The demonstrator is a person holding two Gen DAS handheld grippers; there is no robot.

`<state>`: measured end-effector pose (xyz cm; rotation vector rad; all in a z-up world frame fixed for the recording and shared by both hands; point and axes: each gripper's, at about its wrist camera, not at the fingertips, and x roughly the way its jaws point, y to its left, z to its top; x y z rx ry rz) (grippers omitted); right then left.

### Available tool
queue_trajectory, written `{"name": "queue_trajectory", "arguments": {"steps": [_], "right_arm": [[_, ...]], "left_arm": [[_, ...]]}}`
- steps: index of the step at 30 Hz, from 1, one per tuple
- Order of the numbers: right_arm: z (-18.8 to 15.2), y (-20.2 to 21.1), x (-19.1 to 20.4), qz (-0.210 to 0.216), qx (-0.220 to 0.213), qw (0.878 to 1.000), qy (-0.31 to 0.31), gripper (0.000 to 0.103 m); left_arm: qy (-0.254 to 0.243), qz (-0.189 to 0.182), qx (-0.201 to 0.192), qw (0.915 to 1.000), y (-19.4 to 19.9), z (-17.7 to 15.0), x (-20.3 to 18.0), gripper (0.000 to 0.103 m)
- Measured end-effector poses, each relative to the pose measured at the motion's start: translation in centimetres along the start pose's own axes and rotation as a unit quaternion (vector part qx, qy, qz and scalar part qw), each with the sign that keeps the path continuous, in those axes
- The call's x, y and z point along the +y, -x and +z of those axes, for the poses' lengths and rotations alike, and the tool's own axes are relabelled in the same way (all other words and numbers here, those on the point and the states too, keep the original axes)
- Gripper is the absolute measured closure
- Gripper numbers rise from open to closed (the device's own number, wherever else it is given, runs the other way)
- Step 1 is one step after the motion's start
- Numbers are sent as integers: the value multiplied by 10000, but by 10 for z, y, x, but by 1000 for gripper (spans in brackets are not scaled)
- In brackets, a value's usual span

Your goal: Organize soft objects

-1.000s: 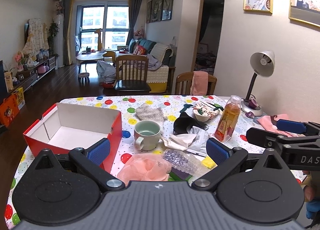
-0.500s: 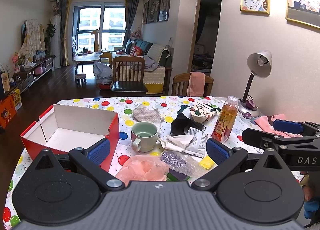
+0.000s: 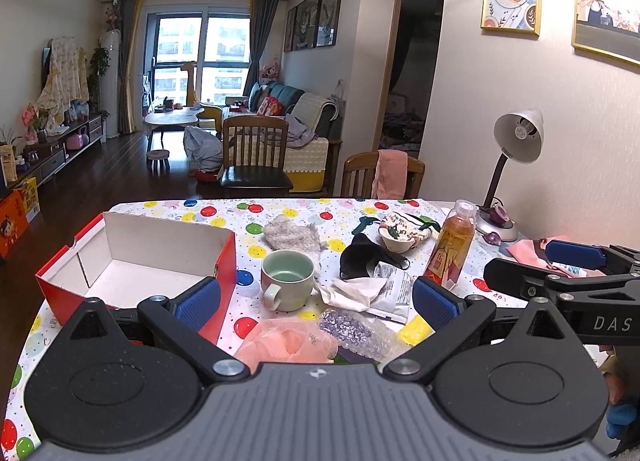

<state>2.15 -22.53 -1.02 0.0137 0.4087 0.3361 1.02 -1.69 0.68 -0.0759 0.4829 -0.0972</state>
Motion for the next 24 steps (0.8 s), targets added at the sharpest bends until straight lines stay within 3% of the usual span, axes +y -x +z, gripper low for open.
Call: {"name": "queue_trajectory", "arguments": {"steps": [9,18,24], "right_arm": [[2,-2,-3,-27,29,10000,-17,0],[5,-24,-11,-193,121,9997,-84,0],[3,-35,-20,-366,216,9990,-150,0]], "left_arm": [[66,-57,107,9999,-11,2,8,0],[79,-339,179,9992,-27,2,15,0],[281,-479,527,9971,-50,2,26,0]]}}
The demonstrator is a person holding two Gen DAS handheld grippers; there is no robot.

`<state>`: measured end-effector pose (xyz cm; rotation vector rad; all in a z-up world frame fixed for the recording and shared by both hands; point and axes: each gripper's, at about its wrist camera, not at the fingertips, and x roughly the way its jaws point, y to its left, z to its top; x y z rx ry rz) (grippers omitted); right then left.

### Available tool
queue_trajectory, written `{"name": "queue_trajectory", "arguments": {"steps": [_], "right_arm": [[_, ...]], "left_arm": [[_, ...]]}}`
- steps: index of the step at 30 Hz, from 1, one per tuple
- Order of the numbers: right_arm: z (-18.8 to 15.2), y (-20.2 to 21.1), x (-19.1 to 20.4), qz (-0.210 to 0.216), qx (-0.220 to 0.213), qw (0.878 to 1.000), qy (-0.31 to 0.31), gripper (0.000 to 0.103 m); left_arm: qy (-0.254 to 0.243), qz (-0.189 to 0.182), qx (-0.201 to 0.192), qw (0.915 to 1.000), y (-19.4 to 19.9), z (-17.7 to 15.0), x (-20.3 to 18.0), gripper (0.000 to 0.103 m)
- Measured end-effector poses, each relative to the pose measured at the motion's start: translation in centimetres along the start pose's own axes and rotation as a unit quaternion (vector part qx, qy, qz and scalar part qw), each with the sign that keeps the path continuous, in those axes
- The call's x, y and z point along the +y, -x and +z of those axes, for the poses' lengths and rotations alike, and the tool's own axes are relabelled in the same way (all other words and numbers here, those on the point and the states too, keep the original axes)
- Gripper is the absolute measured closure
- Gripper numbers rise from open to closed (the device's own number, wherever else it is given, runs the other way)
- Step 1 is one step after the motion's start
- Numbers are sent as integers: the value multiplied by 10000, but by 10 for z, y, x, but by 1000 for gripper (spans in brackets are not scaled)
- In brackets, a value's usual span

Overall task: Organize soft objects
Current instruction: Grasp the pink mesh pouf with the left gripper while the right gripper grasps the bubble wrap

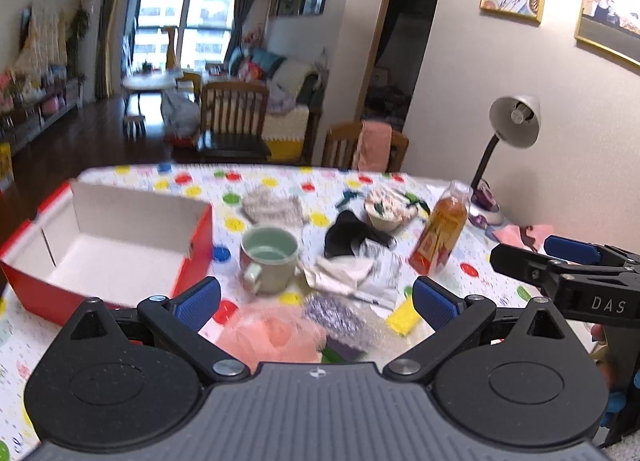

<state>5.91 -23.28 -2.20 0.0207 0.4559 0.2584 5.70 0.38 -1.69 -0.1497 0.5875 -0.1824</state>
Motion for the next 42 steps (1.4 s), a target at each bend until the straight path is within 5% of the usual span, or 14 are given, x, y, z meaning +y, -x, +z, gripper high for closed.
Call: {"name": "queue_trajectory", "arguments": {"steps": [11,22,34,42], "right_arm": [[-30,-43,-30,-368,857,9955,-189,3],[-58,-94,-14,605,1749,9779,969,8],[-105,-147,19,904,2055,9513,2114,29],[-104,-164,21,989,2046,9521,2045,49]], "left_arm": [[132,-225,1082,9938,-64,-4,26,0],[-780,-264,1747,9812,-118,-37,27,0],[-1652,217,1696,9713,-149,-75,21,0],[-1727,420,1703,9692,-171,-83,19,0]]}}
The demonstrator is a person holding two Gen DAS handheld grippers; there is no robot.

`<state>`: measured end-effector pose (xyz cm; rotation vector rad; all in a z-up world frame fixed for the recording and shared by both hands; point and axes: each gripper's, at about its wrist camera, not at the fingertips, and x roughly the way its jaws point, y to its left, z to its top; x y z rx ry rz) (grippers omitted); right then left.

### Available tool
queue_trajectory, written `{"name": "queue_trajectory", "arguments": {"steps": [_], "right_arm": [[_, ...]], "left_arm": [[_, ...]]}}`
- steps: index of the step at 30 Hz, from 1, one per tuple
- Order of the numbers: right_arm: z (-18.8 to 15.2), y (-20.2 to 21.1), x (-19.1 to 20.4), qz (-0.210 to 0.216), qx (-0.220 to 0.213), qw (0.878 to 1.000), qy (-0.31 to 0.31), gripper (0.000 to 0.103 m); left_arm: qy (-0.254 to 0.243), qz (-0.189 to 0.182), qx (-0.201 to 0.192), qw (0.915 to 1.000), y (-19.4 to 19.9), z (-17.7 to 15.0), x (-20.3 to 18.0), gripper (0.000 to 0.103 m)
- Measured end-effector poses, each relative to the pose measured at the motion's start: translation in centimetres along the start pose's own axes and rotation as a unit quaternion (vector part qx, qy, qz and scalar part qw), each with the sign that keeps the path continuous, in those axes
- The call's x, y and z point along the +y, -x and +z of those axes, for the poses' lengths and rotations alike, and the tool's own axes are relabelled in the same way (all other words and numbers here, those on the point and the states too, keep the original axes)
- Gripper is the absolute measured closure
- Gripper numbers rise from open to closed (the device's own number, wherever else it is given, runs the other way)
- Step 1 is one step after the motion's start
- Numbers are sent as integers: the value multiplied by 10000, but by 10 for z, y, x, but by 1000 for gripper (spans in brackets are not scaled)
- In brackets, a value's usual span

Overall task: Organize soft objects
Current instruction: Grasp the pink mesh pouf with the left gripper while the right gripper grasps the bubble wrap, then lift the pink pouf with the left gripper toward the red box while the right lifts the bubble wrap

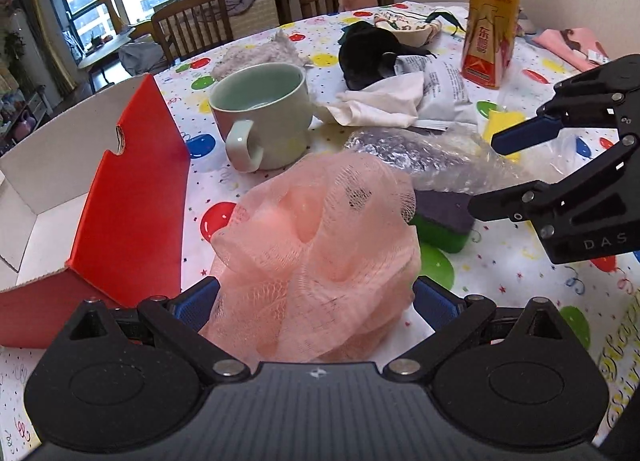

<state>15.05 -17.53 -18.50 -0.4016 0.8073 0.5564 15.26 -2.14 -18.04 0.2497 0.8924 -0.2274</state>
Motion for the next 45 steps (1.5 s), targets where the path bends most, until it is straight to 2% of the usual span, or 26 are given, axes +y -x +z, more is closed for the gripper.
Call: {"name": "queue_trajectory", "arguments": {"steps": [6,8,9,12,13,15,17,19,31,40,45], "right_arm": [[0,1,-11,88,-100,9990,-435,70],[0,5,-14,107,-156,9983,-558,76],[0,7,-16,95,-185,9979,-609,80],[1,14,-22,101,-256,9964,-806,88],[1,16,-23,94,-292,9959,-851,90],[1,23,-27,81,-374,9949,-938,95],[1,30,-29,4,-460,9940,-988,98],[1,37,-33,-15,-549,9926,-1087,99],[14,100,-50,256,-1246,9790,-1590,101],[36,143,-49,476,-1541,9715,-1735,101],[50,158,-46,223,-1684,9711,-1678,101]], "left_arm": [[201,-9,-33,9998,-2,7,-2,3],[302,26,-10,9995,-3,9,-1,16],[364,31,28,9993,-4,11,0,19],[541,-5,78,9985,-4,14,2,37],[570,-2,72,9984,-3,15,1,46],[597,1,28,9982,1,17,1,53],[590,46,-32,9982,5,19,-1,64],[618,106,-79,9980,9,20,-1,69],[1123,284,-490,9921,57,26,16,73],[1514,106,-658,9862,101,28,50,73],[1484,42,-807,9856,121,30,74,73]]}}
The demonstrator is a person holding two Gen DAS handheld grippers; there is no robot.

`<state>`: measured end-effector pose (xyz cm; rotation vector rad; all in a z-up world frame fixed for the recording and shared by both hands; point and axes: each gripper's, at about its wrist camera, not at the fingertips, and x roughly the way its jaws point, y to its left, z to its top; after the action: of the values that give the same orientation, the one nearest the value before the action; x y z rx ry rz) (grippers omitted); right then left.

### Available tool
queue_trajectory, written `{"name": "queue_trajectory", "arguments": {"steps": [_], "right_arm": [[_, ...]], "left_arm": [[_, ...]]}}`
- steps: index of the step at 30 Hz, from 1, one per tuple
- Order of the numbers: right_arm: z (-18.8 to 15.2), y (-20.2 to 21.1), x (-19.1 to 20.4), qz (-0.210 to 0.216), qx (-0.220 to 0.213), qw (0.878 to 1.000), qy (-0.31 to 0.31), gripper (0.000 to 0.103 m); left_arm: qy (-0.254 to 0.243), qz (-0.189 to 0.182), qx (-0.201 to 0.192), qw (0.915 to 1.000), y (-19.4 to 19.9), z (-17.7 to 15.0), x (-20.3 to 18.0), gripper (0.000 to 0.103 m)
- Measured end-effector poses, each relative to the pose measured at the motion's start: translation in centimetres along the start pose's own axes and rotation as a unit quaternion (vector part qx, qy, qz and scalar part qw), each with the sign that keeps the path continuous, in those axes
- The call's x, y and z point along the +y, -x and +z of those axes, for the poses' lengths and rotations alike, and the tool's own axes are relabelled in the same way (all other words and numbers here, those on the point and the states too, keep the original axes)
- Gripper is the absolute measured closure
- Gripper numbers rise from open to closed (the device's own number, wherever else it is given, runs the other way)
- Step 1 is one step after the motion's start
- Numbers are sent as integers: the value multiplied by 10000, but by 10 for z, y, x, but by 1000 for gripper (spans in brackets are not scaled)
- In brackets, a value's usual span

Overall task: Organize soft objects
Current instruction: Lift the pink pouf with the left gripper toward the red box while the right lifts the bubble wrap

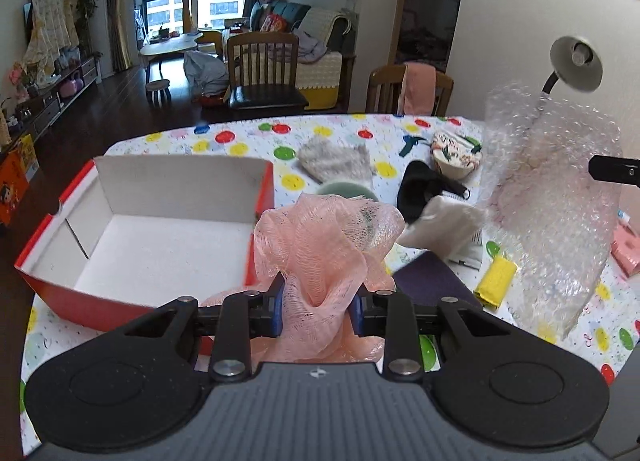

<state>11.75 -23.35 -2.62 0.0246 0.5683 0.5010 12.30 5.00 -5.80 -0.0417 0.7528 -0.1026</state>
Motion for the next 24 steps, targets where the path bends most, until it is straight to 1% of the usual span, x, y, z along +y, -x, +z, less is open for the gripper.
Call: {"name": "queue_trajectory", "arguments": {"steps": [3,9,11,13,14,15,17,19,24], "right_arm": [[9,5,2,-29,-143,9998,-155,101],[32,10,16,-229,-450,9987,-41,101],[33,1,24,-382,-301,9986,197,101],[21,-18,29,-562,125,9978,334,101],[13,-28,28,-628,367,9969,286,101],[6,-33,26,-674,515,9962,176,101],[2,-35,24,-758,600,9953,-90,101],[8,-29,26,-803,452,9955,-198,101],[41,-13,46,-831,21,9965,28,101]], "left_arm": [[-6,-63,-53,10000,6,8,15,73],[-111,-155,-246,9995,17,24,44,73],[-116,-172,-274,9994,16,28,55,73],[-122,-188,-267,9994,14,30,65,73],[-138,-185,-263,9994,14,29,69,73],[-138,-201,-250,9994,13,29,74,73],[-142,-241,-214,9994,9,29,84,73],[-178,-234,-195,9994,7,31,94,73],[-231,-203,-246,9992,2,44,123,73]]}}
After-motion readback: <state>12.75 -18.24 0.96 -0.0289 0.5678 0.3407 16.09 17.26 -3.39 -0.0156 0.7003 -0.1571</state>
